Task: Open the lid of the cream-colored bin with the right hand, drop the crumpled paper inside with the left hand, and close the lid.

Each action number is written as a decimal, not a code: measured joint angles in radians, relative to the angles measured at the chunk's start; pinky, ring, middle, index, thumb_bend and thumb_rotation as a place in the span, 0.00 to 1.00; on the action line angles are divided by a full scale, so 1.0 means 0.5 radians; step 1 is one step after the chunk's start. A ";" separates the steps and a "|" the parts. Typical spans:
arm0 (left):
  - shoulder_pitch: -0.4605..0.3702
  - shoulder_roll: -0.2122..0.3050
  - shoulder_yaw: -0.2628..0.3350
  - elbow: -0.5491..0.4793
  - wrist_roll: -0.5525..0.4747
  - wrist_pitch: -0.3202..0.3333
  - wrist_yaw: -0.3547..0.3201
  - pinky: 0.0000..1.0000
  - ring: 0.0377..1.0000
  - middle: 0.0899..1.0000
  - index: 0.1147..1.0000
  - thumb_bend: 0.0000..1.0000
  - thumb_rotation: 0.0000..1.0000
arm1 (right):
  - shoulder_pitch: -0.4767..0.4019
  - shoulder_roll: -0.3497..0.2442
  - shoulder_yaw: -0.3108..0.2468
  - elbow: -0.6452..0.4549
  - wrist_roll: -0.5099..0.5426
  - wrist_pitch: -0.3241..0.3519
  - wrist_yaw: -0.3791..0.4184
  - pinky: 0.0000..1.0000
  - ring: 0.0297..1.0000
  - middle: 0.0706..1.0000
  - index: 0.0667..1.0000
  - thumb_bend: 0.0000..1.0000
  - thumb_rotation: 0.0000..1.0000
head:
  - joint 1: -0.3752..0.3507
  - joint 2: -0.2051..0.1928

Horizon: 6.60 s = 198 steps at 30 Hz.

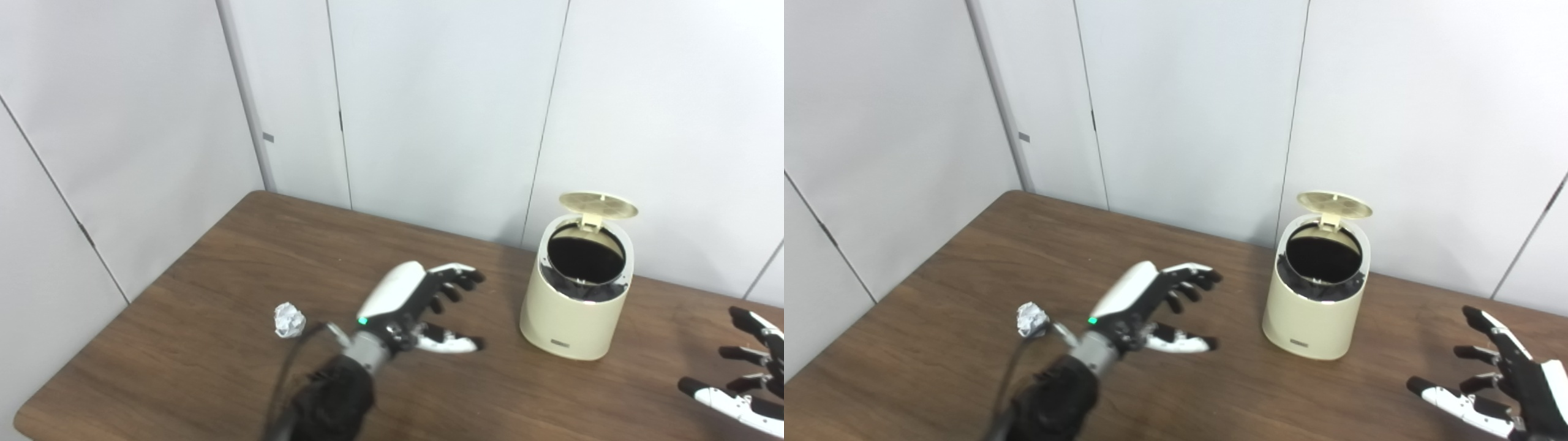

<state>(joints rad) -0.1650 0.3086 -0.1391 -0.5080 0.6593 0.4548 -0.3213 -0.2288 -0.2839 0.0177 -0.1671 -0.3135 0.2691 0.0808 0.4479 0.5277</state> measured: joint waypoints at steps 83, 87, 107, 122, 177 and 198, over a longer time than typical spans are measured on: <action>0.238 0.549 0.354 0.464 0.549 -0.195 -0.150 0.38 0.37 0.44 0.47 0.50 0.00 | 0.005 -0.073 0.029 -0.022 -0.110 -0.010 0.021 0.32 0.66 0.84 0.83 0.74 0.41 | 0.043 0.089; 0.248 0.531 0.333 0.535 0.522 -0.284 -0.010 0.38 0.36 0.46 0.43 0.50 0.00 | 0.011 -0.076 0.021 -0.030 -0.096 -0.005 0.027 0.31 0.66 0.83 0.83 0.75 0.44 | 0.043 0.095; 0.254 0.533 0.308 0.669 0.449 -0.405 0.260 0.37 0.36 0.45 0.44 0.50 0.00 | 0.042 -0.096 0.002 -0.052 -0.100 -0.004 0.033 0.32 0.64 0.82 0.82 0.72 0.42 | 0.031 0.101; 0.019 0.489 0.276 0.179 0.428 -0.234 -0.123 0.34 0.36 0.42 0.46 0.50 0.00 | 0.032 -0.061 0.040 0.081 -0.116 -0.017 0.026 0.47 0.69 0.83 0.85 0.68 0.24 | -0.196 0.104; -0.904 -0.342 -0.191 0.634 0.382 -0.246 -0.047 0.31 0.35 0.42 0.47 0.50 0.00 | -0.056 0.083 0.248 0.276 -0.291 -0.179 -0.084 0.63 0.76 0.84 0.85 0.68 0.12 | -1.006 -0.040; -0.964 -0.512 -0.300 1.001 0.386 -0.341 0.428 0.30 0.34 0.44 0.47 0.50 0.00 | -0.043 0.108 0.248 0.253 -0.306 -0.170 -0.085 0.60 0.75 0.83 0.84 0.68 0.13 | -1.043 -0.018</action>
<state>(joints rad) -0.6469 0.0524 -0.2891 -0.0078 0.8523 0.2841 -0.1071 -0.2501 -0.2300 0.1419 -0.0406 -0.4665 0.1843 0.0385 -0.0736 0.5185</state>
